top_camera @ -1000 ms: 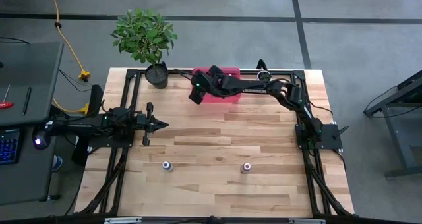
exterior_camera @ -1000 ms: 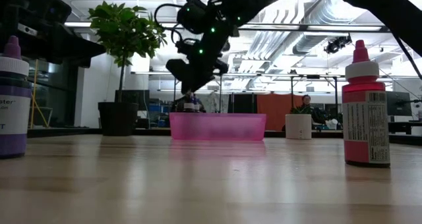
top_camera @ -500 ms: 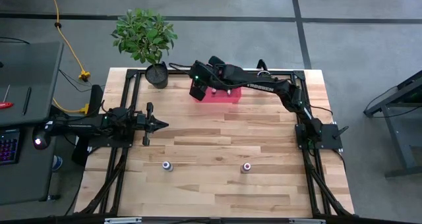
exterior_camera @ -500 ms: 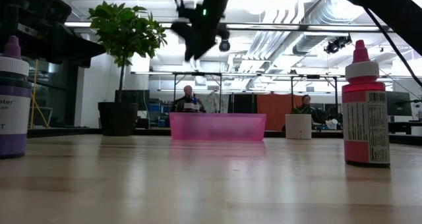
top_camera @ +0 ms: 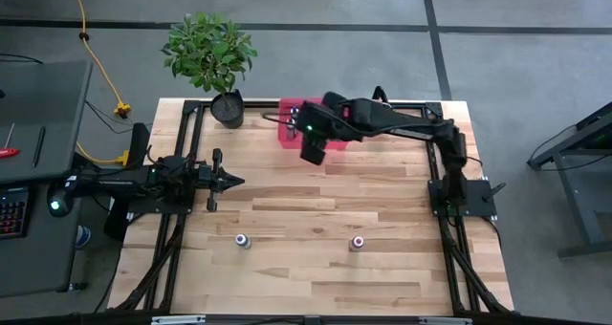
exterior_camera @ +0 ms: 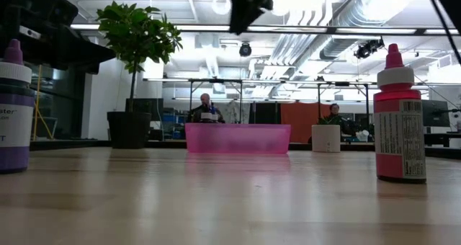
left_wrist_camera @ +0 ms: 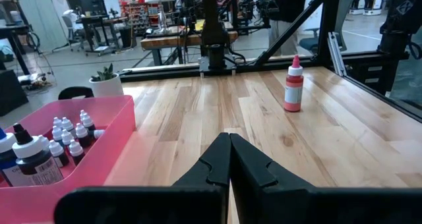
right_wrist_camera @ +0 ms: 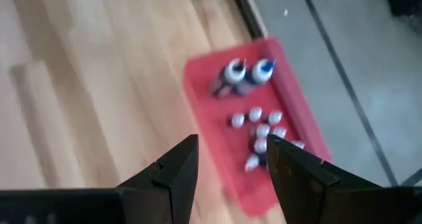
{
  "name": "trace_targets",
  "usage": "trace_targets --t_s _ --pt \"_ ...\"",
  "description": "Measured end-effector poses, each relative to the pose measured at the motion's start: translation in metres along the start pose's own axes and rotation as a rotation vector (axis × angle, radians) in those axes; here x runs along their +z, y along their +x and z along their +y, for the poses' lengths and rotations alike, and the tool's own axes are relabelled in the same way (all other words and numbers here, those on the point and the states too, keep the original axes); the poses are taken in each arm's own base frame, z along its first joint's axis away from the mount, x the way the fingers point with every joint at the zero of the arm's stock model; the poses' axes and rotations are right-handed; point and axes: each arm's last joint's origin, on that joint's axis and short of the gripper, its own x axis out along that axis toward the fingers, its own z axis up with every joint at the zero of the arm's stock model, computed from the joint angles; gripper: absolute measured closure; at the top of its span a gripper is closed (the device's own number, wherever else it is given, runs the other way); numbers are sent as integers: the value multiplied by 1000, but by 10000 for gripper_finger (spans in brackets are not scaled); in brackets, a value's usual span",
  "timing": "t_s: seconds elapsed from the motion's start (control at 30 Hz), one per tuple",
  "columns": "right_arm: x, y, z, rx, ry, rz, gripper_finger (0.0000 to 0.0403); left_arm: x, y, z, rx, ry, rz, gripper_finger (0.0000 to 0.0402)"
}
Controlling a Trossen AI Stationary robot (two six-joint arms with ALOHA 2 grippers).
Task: Pick & Place food coloring
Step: Put the large pink food coloring bottle into the red bin
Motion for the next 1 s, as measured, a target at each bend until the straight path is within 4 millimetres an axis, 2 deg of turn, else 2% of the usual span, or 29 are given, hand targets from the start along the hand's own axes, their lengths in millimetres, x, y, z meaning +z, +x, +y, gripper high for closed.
trace_targets --t_s 0.13,0.33,0.6,0.8,1.0 --pt "-23 -14 9 32 -18 80 235 0 0 0 0 0 0 401" --pt "-70 -27 30 118 -5 195 232 0 0 0 0 0 0 401" --pt "-129 -46 53 220 53 327 181 0 0 0 0 0 0 401" --pt "-155 -63 77 299 21 370 153 0 0 0 0 0 0 401" --pt "-171 -83 99 381 -197 332 150 0 0 0 0 0 0 401"
